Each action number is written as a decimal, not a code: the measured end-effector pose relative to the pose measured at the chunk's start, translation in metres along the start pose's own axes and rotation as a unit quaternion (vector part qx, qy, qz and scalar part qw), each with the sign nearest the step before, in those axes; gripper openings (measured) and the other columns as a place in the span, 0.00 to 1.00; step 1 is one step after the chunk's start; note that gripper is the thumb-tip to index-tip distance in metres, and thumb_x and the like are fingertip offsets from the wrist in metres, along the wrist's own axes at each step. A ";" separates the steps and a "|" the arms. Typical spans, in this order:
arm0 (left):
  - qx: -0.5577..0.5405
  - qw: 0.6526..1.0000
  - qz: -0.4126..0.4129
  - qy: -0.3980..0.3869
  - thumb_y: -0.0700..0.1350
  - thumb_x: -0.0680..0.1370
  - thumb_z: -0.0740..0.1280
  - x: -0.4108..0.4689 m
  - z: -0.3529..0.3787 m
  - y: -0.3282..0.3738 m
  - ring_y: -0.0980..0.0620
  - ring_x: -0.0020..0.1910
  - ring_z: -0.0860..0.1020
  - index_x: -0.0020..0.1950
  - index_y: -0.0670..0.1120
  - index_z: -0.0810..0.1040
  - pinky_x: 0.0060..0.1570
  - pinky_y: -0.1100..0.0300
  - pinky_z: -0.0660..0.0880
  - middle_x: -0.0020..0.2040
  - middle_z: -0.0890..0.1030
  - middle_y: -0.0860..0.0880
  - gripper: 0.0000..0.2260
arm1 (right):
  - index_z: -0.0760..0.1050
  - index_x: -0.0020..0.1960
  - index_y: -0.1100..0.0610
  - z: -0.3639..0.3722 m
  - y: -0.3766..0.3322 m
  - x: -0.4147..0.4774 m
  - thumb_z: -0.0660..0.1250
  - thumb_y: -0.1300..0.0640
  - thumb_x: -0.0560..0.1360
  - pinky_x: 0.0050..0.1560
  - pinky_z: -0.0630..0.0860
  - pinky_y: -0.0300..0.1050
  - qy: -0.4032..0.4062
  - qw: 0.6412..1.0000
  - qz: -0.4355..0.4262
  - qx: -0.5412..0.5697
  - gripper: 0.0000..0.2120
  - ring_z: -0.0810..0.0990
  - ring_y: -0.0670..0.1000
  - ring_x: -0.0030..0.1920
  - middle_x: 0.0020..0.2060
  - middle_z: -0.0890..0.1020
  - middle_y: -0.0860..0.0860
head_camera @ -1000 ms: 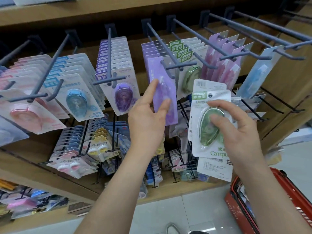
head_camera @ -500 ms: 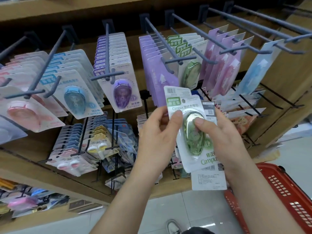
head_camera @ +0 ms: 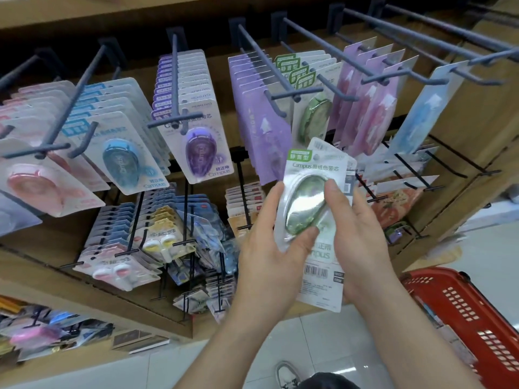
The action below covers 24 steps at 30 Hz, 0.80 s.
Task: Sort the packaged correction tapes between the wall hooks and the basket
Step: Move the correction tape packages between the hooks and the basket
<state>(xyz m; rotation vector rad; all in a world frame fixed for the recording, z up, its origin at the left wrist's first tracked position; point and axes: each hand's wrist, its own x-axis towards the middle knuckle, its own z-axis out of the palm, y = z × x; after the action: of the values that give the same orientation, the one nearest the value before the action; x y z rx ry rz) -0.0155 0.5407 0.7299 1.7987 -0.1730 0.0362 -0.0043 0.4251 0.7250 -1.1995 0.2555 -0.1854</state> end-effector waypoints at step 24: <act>-0.167 0.983 -0.032 -0.073 0.50 0.71 0.69 0.033 -0.006 0.008 0.53 0.42 0.84 0.52 0.45 0.82 0.41 0.62 0.79 0.44 0.86 0.47 0.13 | 0.80 0.51 0.46 -0.045 -0.029 0.007 0.69 0.49 0.72 0.42 0.82 0.43 -0.008 0.985 -0.090 -0.149 0.09 0.86 0.48 0.47 0.47 0.87 0.45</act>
<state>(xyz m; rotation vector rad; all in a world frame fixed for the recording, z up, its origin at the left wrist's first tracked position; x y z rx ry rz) 0.0161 0.5415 0.7431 1.4692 -0.2113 -0.1624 -0.0111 0.3728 0.7358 -1.5219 0.1641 -0.3038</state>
